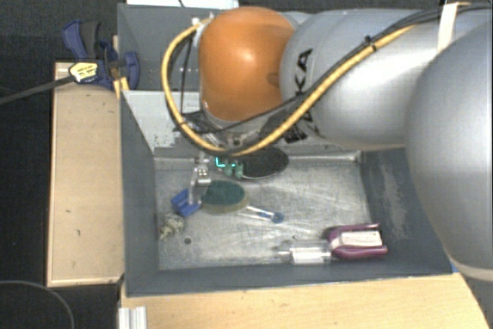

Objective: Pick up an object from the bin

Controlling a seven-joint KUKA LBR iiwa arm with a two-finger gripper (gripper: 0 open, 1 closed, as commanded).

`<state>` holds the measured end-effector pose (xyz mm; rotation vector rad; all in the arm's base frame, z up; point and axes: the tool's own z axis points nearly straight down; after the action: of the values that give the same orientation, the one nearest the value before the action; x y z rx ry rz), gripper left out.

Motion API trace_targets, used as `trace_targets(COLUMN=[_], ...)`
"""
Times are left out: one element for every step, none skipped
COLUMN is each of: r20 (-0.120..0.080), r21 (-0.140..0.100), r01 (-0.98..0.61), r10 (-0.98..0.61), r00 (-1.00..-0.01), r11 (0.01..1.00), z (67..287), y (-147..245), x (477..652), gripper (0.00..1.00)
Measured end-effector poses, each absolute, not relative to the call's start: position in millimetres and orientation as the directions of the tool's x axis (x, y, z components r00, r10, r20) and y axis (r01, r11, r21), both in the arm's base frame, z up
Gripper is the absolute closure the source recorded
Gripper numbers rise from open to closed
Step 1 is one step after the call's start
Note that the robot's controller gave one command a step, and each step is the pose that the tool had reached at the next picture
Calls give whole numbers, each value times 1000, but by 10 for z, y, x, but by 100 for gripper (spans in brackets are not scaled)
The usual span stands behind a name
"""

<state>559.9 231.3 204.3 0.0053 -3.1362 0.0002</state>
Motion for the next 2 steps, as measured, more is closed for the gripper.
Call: trace_targets(r20=[5, -1], r21=[0, 1], r01=[-269, -263], r10=[-269, -263], r00=[-963, -965], r11=[963, 965], z=[733, 764], y=[2049, 2057], x=[5408, 5427], gripper=[0, 100])
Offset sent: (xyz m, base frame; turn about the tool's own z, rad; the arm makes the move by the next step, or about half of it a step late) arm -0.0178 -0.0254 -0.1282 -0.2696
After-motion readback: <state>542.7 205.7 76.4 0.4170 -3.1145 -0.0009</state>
